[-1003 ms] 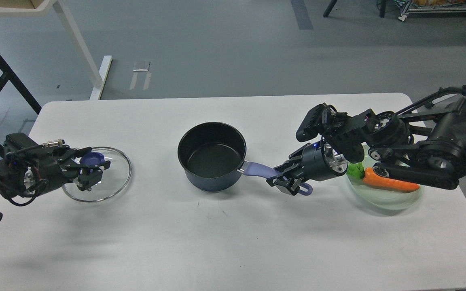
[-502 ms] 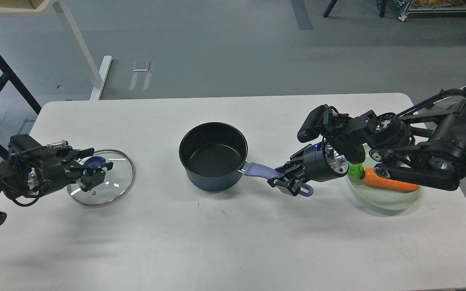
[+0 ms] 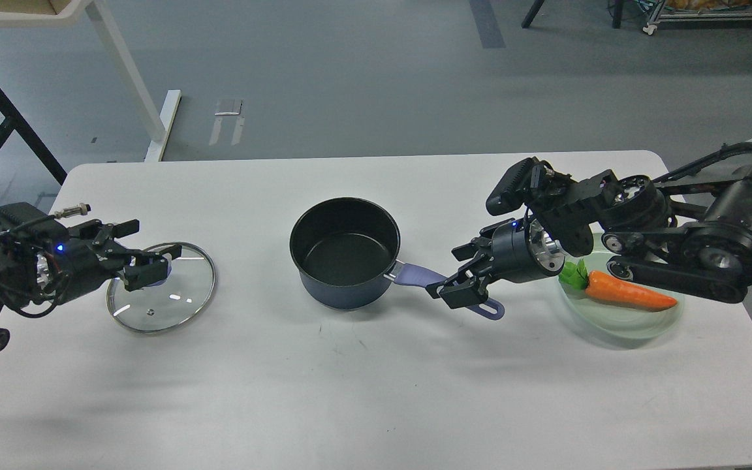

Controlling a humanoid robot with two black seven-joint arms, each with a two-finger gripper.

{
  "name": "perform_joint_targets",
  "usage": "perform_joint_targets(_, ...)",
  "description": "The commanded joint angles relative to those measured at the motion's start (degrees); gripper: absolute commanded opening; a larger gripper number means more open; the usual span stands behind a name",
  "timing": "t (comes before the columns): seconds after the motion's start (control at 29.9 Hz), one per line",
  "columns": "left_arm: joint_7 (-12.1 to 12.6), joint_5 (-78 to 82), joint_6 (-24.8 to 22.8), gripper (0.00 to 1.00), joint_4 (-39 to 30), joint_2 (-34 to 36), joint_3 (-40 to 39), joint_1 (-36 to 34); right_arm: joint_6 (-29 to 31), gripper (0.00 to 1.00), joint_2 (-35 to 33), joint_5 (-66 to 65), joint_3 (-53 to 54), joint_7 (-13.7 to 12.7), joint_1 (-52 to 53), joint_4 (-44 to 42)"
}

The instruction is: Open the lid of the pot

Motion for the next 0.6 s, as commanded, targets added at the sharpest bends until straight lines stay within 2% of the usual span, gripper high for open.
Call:
perform_joint_targets(0.0, 0.0, -11.56, -0.18, 0.99, -0.37, 0.15, 0.16, -3.94, -0.15, 0.96, -0.79, 5.8, 4.23, 0.01, -0.25, -1.37)
perform_joint_targets(0.23, 0.0, -36.06, -2.55, 0.99, -0.11, -0.29, -0.19, -6.32, -0.5, 0.98, -5.7, 19.33, 17.58, -0.07, -1.92, -3.3)
perform_joint_targets(0.43, 0.0, -60.69, -6.33, 0.99, -0.02, -2.31, -2.29, -7.46, -0.42, 0.99, -12.12, 35.14, 32.0, -0.07, -10.35, -5.06)
perform_joint_targets(0.57, 0.0, -69.58, -9.49, 0.99, 0.07, -5.03, -5.8, -8.08, -0.5, 0.99, -13.01, 44.99, 38.33, -0.07, -15.27, -7.51)
